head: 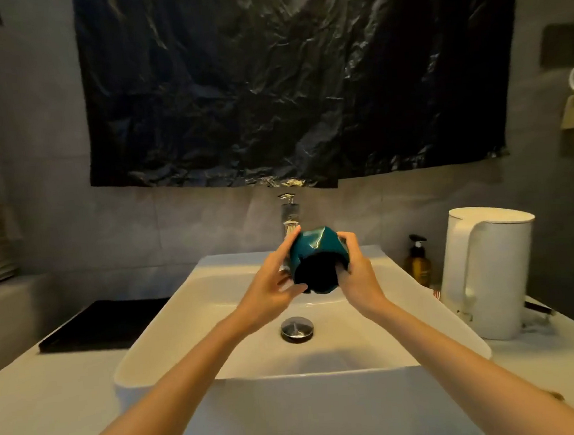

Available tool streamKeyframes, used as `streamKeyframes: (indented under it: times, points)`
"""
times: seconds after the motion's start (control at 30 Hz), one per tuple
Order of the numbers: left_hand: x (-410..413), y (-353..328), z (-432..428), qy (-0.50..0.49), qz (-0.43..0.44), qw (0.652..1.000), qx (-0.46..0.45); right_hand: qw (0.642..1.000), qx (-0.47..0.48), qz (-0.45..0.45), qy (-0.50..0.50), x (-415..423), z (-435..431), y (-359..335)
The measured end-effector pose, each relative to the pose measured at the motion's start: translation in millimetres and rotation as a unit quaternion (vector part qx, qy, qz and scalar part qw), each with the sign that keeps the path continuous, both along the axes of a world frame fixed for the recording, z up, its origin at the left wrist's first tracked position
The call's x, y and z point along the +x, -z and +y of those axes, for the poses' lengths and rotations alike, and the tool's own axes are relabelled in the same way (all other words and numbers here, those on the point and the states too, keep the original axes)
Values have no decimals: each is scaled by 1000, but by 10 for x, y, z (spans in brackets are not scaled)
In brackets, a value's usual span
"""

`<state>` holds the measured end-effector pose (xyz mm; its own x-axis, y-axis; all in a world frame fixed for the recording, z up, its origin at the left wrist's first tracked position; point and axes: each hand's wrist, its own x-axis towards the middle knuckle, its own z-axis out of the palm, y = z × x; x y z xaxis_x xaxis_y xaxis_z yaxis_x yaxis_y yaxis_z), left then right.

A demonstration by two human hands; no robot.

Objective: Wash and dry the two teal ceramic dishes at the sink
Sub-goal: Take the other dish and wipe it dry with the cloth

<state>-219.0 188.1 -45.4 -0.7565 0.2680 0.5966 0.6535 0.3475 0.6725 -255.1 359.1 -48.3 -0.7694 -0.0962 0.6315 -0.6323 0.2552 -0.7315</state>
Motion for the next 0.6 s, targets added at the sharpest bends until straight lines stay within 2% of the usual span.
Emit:
streamKeyframes:
  times: [0.13,0.3,0.43,0.6]
  points:
    - [-98,96,72,-71,96,990,-76,998,51,41,19,-44,107,88]
    - [-169,146,59,-125,187,960,-165,989,115,81,48,-96,187,171]
    - [-215,192,59,-136,198,955,-175,981,139,113,69,-122,214,221]
    - [-212,208,93,-120,161,968,-147,983,121,109,84,-126,213,213]
